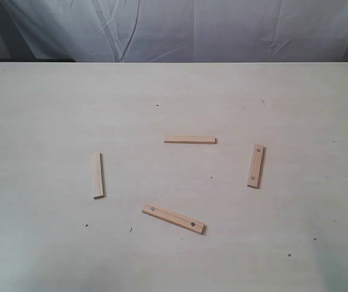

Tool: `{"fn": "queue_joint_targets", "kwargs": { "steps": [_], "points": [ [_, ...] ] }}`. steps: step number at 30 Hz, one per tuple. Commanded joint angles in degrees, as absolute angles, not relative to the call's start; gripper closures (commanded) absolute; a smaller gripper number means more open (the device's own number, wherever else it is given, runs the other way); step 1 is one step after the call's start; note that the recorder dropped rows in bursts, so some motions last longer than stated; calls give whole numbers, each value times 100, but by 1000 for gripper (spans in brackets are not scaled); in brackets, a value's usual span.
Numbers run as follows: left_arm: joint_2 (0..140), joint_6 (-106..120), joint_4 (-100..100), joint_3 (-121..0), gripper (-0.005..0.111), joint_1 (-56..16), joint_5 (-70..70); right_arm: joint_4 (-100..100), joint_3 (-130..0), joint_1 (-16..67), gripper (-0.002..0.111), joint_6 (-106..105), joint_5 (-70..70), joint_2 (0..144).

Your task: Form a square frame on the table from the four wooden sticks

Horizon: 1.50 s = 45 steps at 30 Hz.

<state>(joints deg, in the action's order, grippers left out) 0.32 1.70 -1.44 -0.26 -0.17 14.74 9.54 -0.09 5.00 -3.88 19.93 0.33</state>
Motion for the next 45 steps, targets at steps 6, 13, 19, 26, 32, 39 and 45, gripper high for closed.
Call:
{"fn": "queue_joint_targets", "kwargs": {
  "steps": [6, 13, 19, 26, 32, 39, 45],
  "points": [
    [0, 160, -159, 0, 107, 0, 1412, 955, 0, 470, 107, -399, 1910, 0],
    [0, 160, -159, 0, 107, 0, 1412, 955, 0, 470, 107, -399, 1910, 0],
    [0, 160, -159, 0, 107, 0, 1412, 955, 0, 470, 107, -399, 1910, 0],
    [0, 160, -159, 0, 107, 0, 1412, 997, 0, 470, 107, -399, 1896, 0],
    [0, 160, -159, 0, 107, 0, 1412, 1452, 0, 470, 107, -399, 459, 0],
    [0, 160, -159, 0, 107, 0, 1412, 1488, 0, 470, 107, -399, -487, 0],
    [0, 174, -333, 0, 107, 0, 1295, 1488, 0, 470, 107, -399, -668, 0]
  ]
}}
